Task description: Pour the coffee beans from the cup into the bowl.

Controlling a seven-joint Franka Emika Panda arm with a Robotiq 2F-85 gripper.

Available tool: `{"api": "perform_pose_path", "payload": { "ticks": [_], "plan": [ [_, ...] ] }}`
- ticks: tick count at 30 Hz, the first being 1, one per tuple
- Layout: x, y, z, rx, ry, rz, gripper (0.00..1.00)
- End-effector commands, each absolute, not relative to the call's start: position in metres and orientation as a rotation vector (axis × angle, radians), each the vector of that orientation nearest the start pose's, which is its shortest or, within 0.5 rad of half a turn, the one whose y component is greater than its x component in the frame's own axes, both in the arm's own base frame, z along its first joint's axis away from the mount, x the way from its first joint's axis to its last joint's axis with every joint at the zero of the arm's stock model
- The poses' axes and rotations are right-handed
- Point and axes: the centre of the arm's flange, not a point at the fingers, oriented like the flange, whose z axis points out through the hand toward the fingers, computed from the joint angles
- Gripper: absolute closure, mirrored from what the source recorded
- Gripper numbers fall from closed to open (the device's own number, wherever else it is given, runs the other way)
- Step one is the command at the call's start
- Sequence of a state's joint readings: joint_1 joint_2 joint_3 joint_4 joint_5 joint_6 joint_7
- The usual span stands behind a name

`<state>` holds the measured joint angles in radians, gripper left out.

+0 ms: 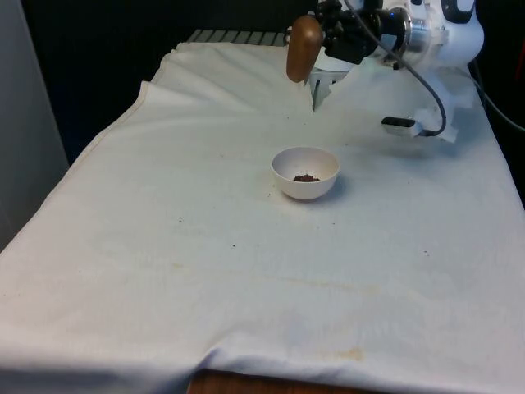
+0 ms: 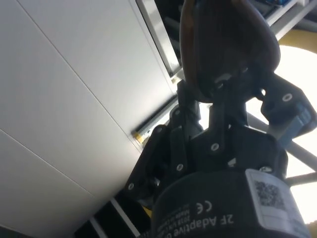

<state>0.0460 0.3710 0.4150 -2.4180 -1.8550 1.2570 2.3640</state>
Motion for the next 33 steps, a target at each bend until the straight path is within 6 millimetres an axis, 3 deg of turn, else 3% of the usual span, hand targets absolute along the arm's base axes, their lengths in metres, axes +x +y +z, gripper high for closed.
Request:
{"api": "perform_pose_path", "payload": {
  "ticks": [1, 33],
  "plan": [
    [0.4601, 0.0933, 0.2275, 1.403, -0.465, 1.501, 0.94],
    [0.4605, 0.0933, 0.2277, 1.427, -0.511, 1.486, 0.94]
  ]
}}
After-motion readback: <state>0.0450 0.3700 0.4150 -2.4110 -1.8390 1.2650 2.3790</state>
